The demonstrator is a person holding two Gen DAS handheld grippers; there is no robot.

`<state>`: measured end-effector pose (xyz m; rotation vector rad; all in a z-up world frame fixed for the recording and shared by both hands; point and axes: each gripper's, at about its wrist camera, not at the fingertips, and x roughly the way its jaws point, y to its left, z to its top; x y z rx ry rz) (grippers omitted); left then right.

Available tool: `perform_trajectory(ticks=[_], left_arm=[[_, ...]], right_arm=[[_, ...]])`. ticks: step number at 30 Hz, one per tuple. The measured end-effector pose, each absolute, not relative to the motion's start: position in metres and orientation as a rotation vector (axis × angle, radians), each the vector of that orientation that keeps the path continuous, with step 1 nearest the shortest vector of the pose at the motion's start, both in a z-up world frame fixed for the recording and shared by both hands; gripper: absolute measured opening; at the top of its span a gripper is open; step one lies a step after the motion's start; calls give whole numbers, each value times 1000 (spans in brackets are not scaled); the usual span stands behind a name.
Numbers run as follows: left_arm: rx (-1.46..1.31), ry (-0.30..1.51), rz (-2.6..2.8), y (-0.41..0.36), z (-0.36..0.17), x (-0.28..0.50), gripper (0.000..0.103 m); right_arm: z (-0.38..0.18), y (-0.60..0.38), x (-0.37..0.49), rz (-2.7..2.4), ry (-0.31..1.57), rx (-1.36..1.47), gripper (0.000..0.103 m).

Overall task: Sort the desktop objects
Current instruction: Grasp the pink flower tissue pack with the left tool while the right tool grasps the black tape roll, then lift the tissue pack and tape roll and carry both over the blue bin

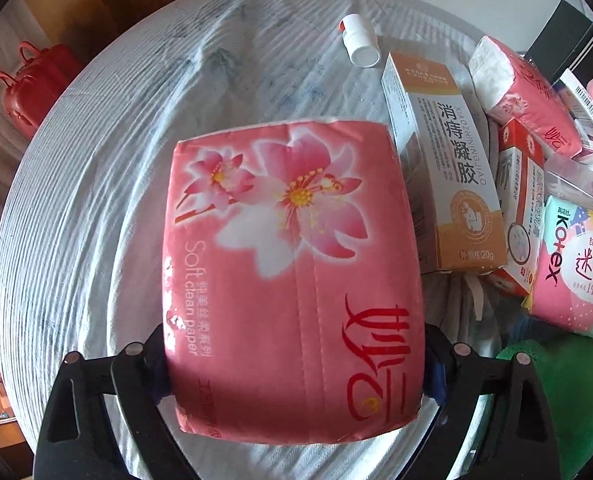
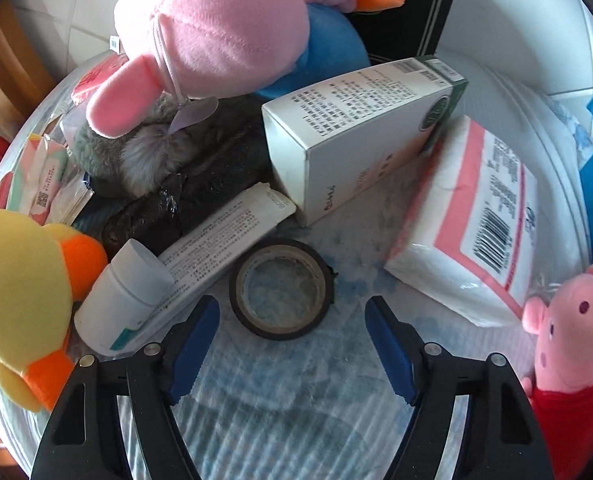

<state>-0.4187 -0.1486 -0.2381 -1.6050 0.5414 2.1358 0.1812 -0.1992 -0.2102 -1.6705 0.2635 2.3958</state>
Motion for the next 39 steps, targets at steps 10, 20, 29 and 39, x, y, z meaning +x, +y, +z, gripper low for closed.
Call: perform_trajectory(ticks=[10, 20, 29, 39], left_arm=[[-1508, 510, 2174, -160, -216, -388, 89], [-1253, 445, 2227, -168, -148, -292, 89], [-1023, 540, 2028, -132, -86, -173, 89], [-776, 590, 1810, -55, -29, -32, 89]], right_arm=[[-213, -201, 185, 2401, 230, -1683, 57], [-153, -201, 257, 2516, 232, -1528, 57], [-91, -208, 314, 2564, 179, -1354, 57], [17, -175, 397, 2549, 71, -1087, 57]])
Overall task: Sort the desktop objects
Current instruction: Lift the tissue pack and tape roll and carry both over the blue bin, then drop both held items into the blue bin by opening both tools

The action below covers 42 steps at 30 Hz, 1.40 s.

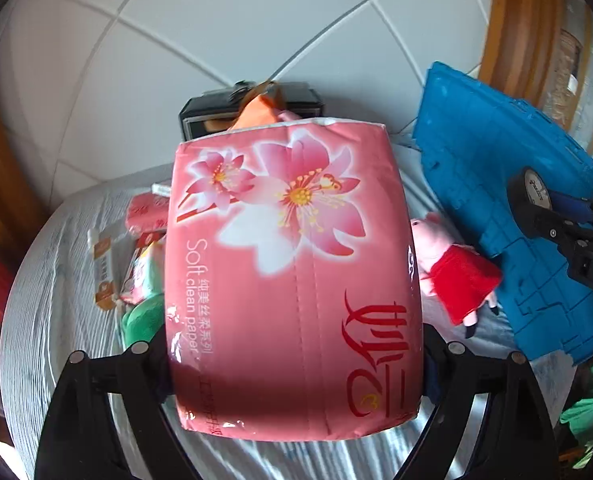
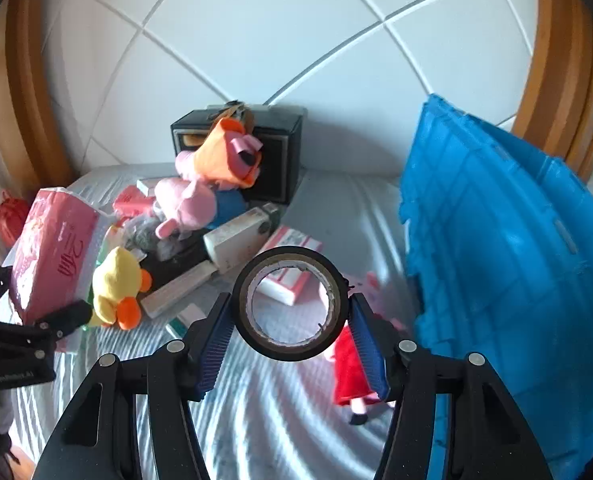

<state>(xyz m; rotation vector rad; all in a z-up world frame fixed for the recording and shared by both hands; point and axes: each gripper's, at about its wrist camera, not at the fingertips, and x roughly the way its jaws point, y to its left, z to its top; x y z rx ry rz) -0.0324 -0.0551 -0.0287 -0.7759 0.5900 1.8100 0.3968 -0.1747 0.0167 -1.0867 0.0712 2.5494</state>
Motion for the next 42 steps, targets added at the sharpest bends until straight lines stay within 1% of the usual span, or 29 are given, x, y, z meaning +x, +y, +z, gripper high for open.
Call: perform_trajectory(ticks=[6, 11, 18, 24, 26, 29, 32, 35, 39, 41, 42], left_arm=[[-657, 587, 1717, -13, 15, 47, 89], [-590, 586, 1661, 19, 41, 108, 89], [-506, 562, 1622, 72, 82, 186, 89], [-521, 558, 1589, 145, 100, 248, 89], [-549, 578, 1572, 172, 98, 267, 89], [-648, 618, 1519, 213, 80, 286, 89], [-729, 708, 1484, 251, 53, 301, 89], [-777, 814, 1470, 279, 23, 315, 89], [-844, 910, 1474, 306, -10, 319, 89], [-885, 939, 1481, 318, -21, 319, 89], [-905, 940, 1475, 321, -26, 318, 89]], right_arm=[[81, -142, 445, 2520, 17, -940, 57], [119, -102, 478, 2486, -9, -865, 57], [152, -21, 522, 2452, -5, -816, 57], [164, 63, 541, 2414, -6, -842, 57], [162, 94, 542, 2403, 12, -869, 57], [152, 141, 539, 2367, 38, -917, 57], [128, 187, 534, 2323, 115, -992, 57], [93, 224, 528, 2270, 189, -1084, 57], [56, 251, 525, 2245, 295, -1198, 57], [46, 257, 524, 2222, 294, -1240, 57], [44, 257, 522, 2207, 265, -1255, 57]])
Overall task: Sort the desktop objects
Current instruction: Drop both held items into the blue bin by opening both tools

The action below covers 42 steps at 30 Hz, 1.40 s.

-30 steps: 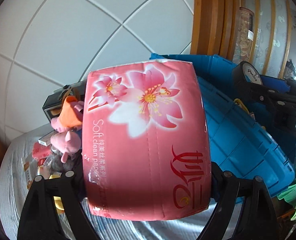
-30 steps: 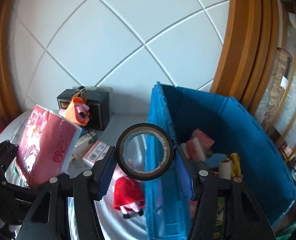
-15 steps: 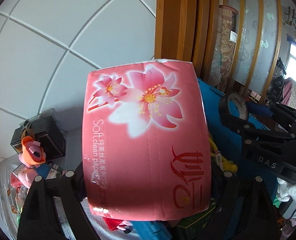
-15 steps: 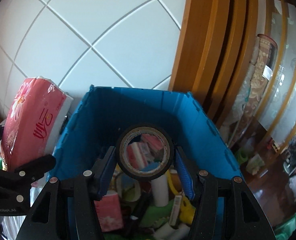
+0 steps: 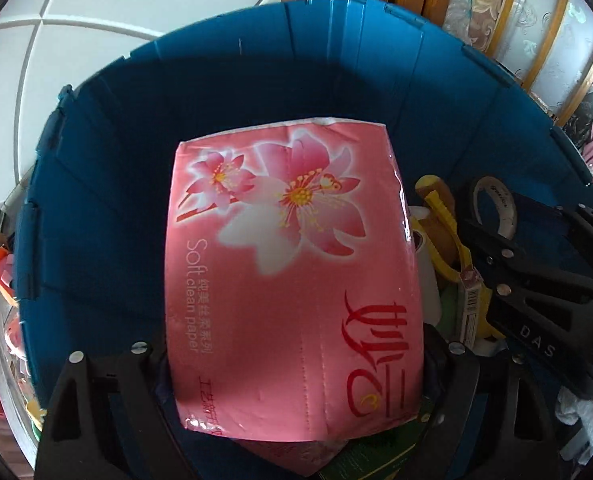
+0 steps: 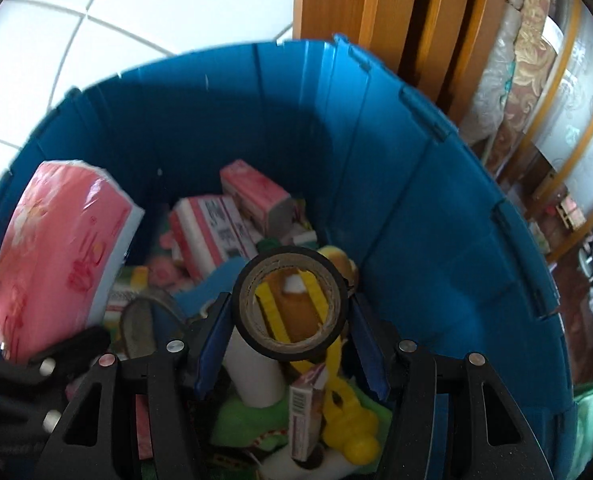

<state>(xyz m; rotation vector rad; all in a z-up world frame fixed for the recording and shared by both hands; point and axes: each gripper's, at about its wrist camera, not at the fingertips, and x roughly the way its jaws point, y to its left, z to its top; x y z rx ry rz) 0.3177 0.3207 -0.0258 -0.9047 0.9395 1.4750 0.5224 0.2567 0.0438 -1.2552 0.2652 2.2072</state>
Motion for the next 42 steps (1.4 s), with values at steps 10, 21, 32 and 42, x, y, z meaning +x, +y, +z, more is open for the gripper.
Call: perform_trajectory(ticks=[10, 21, 32, 42], left_arm=[[-962, 962, 1472, 316, -41, 317, 91], [-956, 961, 1457, 321, -40, 314, 91], [-933, 951, 1457, 320, -39, 312, 91], [-811, 819, 1479, 295, 11, 306, 91]], right_arm=[[17, 253, 516, 2129, 136, -1376, 57], [12, 256, 516, 2117, 144, -1417, 71], [5, 257, 517, 2118, 129, -1454, 103], [29, 240, 520, 2298, 128, -1386, 103]])
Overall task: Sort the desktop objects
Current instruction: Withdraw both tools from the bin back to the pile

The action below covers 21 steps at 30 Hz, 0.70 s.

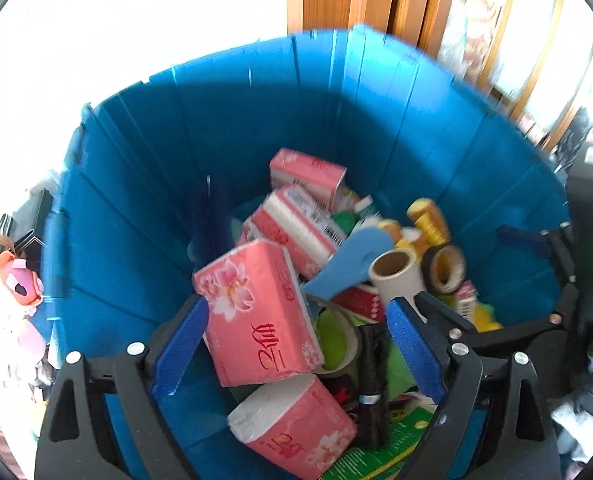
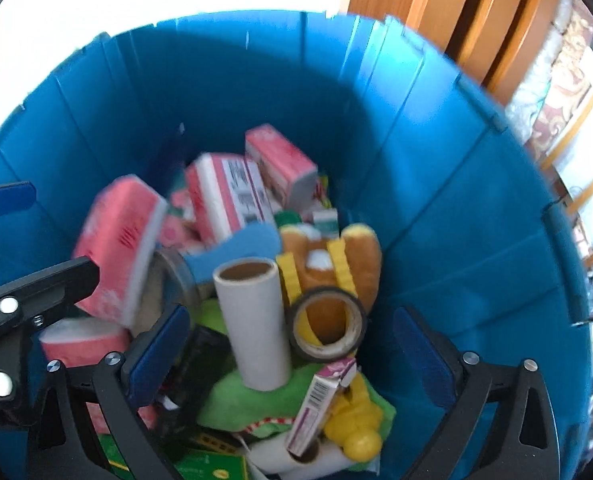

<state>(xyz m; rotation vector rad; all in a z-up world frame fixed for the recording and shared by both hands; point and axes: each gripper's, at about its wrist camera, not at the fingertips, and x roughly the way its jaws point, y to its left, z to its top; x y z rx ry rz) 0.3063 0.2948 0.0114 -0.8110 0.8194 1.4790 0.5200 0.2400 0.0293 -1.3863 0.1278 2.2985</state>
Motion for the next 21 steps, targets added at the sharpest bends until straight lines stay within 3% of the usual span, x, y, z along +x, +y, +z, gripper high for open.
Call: perform_trajectory(ticks=[11, 14, 21], left_arm=[[-575, 649, 1473, 201, 106, 276, 92], [-543, 602, 1515, 172, 114, 258, 101], [-522, 566, 1663, 104, 97, 198, 101]], right_arm=[[128, 189, 567, 2485, 123, -1109, 103], [136, 161, 575, 2522, 113, -1041, 103], [140, 78, 581, 2671, 145, -947, 103]])
